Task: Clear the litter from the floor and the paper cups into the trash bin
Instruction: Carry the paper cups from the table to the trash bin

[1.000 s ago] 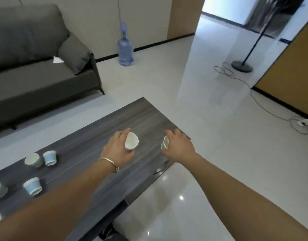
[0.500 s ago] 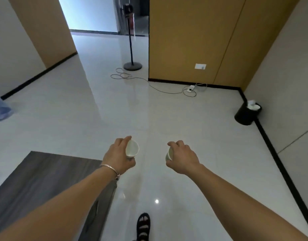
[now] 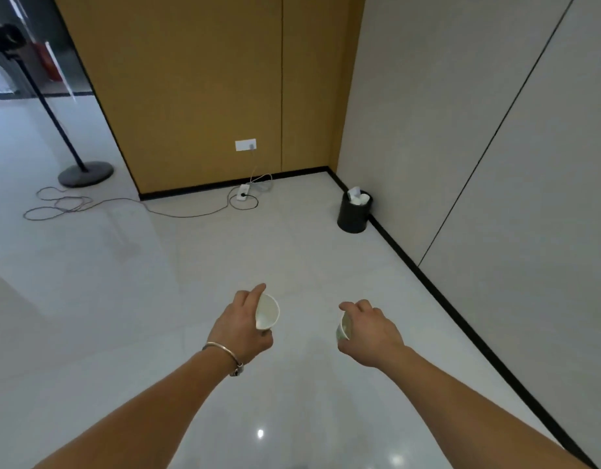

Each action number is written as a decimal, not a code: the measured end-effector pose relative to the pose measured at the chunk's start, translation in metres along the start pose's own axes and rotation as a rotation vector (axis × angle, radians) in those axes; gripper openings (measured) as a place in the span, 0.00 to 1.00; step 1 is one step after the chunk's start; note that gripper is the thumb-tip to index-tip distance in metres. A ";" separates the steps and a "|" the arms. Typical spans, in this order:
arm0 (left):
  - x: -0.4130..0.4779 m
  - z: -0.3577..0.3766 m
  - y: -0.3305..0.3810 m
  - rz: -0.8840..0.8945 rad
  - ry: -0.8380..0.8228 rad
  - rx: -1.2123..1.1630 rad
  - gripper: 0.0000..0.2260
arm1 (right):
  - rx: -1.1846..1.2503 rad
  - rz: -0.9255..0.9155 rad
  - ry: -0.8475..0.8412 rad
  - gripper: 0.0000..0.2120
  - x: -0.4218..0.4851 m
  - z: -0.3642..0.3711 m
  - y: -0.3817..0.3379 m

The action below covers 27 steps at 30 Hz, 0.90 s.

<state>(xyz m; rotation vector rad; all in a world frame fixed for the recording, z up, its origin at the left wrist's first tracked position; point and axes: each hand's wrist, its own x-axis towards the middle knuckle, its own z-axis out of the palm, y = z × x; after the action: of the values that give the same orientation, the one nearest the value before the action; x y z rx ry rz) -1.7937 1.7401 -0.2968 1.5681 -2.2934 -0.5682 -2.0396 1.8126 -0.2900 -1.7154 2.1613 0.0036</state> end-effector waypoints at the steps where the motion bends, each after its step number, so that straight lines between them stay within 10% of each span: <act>1: 0.022 0.008 0.009 0.027 -0.021 0.003 0.37 | 0.005 0.030 0.001 0.35 0.015 -0.006 0.014; 27: 0.577 0.129 0.185 0.228 -0.144 -0.009 0.38 | 0.052 0.175 0.093 0.35 0.466 -0.212 0.247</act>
<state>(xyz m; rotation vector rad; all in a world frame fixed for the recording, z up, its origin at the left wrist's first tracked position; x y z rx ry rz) -2.2089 1.2807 -0.3049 1.2748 -2.5272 -0.6480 -2.4186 1.3890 -0.2869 -1.5212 2.3509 -0.0864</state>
